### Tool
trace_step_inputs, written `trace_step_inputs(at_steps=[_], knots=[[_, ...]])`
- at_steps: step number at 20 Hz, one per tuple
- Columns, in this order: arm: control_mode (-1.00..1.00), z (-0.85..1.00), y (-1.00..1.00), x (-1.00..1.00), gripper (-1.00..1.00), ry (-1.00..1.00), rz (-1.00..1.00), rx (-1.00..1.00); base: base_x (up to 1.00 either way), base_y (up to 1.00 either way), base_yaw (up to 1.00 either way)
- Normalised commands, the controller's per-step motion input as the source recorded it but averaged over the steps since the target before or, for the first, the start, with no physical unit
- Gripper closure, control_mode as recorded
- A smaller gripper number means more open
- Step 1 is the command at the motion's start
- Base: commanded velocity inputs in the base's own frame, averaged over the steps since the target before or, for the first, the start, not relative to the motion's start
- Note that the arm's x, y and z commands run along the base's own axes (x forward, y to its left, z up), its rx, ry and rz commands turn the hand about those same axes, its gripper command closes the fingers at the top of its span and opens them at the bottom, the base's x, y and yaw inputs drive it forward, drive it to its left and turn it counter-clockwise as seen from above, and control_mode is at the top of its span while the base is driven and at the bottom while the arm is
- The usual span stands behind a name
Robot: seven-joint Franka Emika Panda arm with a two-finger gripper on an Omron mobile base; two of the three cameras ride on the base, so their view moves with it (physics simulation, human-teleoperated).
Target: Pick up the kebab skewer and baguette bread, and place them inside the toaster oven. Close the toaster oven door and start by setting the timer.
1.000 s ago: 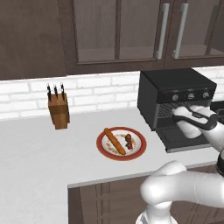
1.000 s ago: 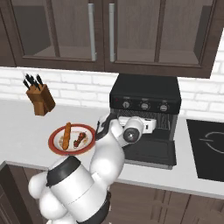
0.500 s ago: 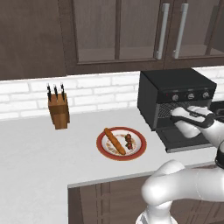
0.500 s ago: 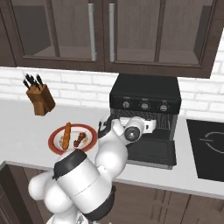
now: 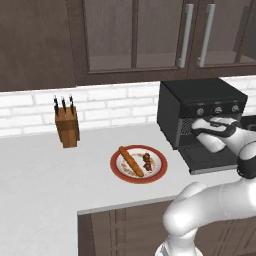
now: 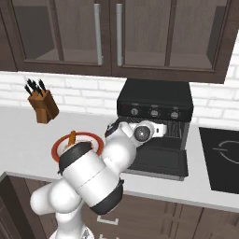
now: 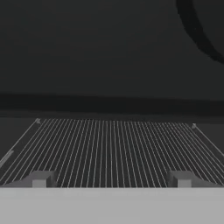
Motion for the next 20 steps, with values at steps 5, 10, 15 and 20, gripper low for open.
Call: trace_step_inputs(at_steps=[5, 10, 15, 20], knots=[[-1.0, -0.14, 0.0, 0.11, -1.0, 0.0, 0.0, 0.0, 0.0, 0.0, 0.0], [-1.0, -0.17, 0.0, 0.11, -1.0, 0.01, 0.0, 0.0, 0.0, 0.0, 0.0], [-1.0, -0.1, 0.0, 0.05, -1.0, 0.05, 0.0, 0.0, 0.0, 0.0, 0.0], [-1.0, -0.12, 0.0, 0.0, -1.0, 0.08, 0.0, 0.0, 0.0, 0.0, 0.0]])
